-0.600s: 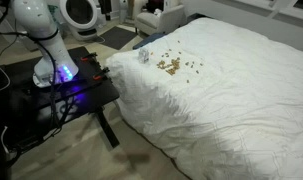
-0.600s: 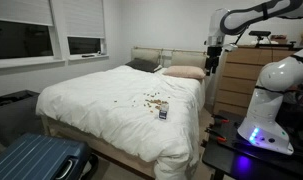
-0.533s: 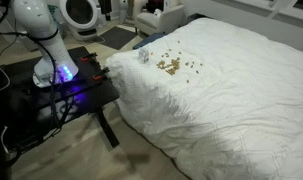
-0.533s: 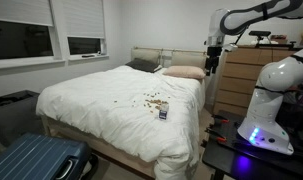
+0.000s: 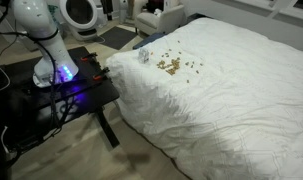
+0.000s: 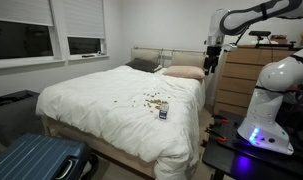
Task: Pick some objects from the bed and put them in the clear bottle
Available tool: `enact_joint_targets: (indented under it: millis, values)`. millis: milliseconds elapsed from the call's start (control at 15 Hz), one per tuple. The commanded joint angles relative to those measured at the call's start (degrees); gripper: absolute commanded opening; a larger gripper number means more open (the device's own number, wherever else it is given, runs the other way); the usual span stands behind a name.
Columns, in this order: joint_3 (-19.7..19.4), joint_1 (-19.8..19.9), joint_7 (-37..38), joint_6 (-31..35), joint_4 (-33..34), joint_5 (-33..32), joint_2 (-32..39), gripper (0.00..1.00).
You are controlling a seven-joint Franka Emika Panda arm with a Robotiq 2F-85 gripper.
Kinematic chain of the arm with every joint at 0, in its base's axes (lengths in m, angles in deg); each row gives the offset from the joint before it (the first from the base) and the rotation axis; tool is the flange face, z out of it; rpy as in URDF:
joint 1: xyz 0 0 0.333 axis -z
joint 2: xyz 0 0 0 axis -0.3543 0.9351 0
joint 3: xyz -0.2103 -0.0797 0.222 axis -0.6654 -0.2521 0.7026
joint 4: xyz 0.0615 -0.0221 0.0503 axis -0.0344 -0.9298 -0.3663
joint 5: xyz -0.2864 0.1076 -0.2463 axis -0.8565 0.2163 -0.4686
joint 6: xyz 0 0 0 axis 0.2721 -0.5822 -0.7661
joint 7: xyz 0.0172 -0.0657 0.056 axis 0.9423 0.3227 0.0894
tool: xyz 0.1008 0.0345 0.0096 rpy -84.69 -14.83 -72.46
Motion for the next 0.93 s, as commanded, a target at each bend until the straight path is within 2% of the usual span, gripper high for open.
enact_joint_targets:
  millis: [0,400,867]
  values:
    - [-1.51,3.79,3.58,7.71,2.79,-0.41,6.04,1.00]
    - [-5.07,8.09,7.02,23.01,9.11,1.49,19.15,1.00]
    - [-6.25,7.24,7.91,35.07,19.10,5.07,37.02,1.00]
